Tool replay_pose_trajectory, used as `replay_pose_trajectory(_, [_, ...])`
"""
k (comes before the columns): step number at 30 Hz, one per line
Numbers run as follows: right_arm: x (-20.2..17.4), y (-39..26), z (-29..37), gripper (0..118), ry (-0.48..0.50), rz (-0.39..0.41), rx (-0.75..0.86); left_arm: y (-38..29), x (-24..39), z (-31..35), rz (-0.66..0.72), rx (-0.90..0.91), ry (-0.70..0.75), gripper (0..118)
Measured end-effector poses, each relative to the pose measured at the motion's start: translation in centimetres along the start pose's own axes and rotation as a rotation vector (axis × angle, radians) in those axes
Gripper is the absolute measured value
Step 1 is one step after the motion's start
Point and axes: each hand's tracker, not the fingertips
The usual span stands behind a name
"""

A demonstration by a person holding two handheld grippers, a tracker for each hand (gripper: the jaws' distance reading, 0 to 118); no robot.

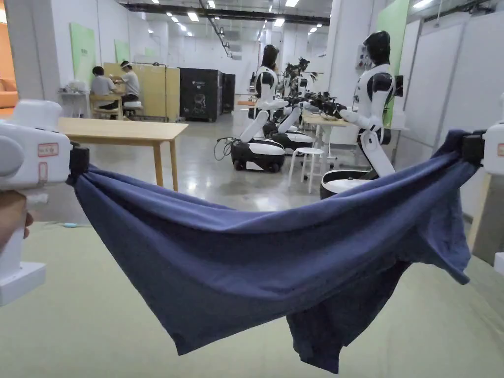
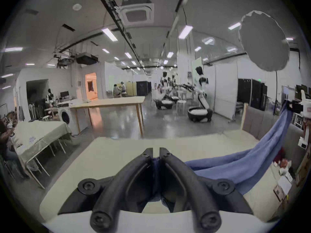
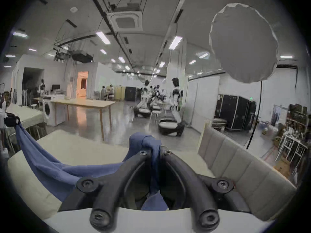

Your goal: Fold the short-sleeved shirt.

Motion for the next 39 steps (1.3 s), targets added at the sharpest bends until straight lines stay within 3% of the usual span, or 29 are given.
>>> replay_pose_trajectory(6, [0.8, 3.9, -2.9, 10, -0.048, -0.009, 0.040, 4.6, -1.4, -3.8, 0.089, 0.059, 0.015, 4])
replay_pose_trajectory(11, [0.4, 2.8, -6.3, 10, -0.049, -0.048, 0.026, 4.9, -2.4, -8.8, 0.124, 0.067, 0.028, 4])
replay_pose_trajectory(18, [-1.3, -7.5, -11.0, 10, -0.034, -0.116, -0.043, -3.9, -0.6, -13.3, 0.126, -0.018, 0.042, 4])
replay_pose_trajectory(21, [-2.0, -13.0, -12.3, 10, -0.042, -0.179, -0.083, -9.2, -0.5, -14.3, 0.188, -0.013, 0.039, 4])
replay_pose_trajectory(25, [-2.3, -17.6, -12.8, 10, -0.045, -0.176, -0.120, -13.5, 0.3, -14.9, 0.208, -0.080, 0.031, 4])
replay_pose_trajectory(32, [-0.1, -20.7, -8.8, 10, 0.034, -0.171, -0.163, -16.0, 1.9, -10.2, 0.141, -0.141, -0.014, 4])
replay_pose_trajectory(36, [0.9, -23.1, -3.3, 10, 0.134, -0.127, -0.261, -18.6, 2.0, -4.4, 0.121, -0.196, -0.067, 4])
replay_pose_trajectory(39, [1.0, -26.5, 1.8, 10, 0.156, -0.072, -0.300, -22.2, 1.8, 0.7, 0.099, -0.265, -0.106, 4])
